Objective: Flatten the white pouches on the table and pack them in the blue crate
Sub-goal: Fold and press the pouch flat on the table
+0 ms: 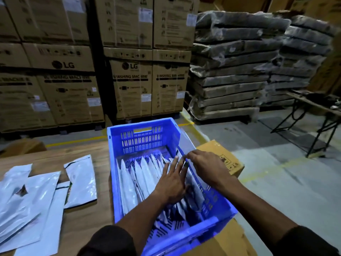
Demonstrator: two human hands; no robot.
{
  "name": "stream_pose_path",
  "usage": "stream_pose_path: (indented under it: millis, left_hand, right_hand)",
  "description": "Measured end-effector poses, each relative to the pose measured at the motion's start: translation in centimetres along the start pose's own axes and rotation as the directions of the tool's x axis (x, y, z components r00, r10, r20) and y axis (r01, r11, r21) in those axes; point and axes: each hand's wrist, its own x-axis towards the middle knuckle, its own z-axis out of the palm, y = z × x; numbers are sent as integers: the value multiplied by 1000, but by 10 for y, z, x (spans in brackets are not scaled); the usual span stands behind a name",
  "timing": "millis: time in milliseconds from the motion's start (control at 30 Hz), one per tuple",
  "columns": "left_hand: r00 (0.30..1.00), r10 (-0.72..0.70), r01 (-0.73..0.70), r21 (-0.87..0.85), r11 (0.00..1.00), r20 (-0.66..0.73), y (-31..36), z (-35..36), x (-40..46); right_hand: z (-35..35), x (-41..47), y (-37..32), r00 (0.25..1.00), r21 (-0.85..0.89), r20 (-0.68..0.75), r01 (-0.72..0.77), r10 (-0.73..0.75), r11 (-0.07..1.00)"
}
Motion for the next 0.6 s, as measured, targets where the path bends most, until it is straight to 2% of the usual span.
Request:
stream_pose_path:
  millis: [133, 367, 467, 600]
  left_hand:
    - [992, 117, -117, 10, 993, 42, 0, 12, 12]
    - [977, 195, -202, 97, 975, 82, -5, 11, 20]
    - [951, 236, -267, 149, 952, 198, -2, 2, 31]
    - [895, 157, -298, 299, 907, 417, 12, -14, 37]
  right_hand:
    - [-10, 5, -4, 996, -94, 93, -2, 11, 996]
    - [-7, 5, -18, 989, -211, 147, 11, 21, 977]
    - [8, 6, -23, 984, -187, 177, 19, 14, 982]
    - [32, 5, -23, 981, -188, 196, 40, -3, 981]
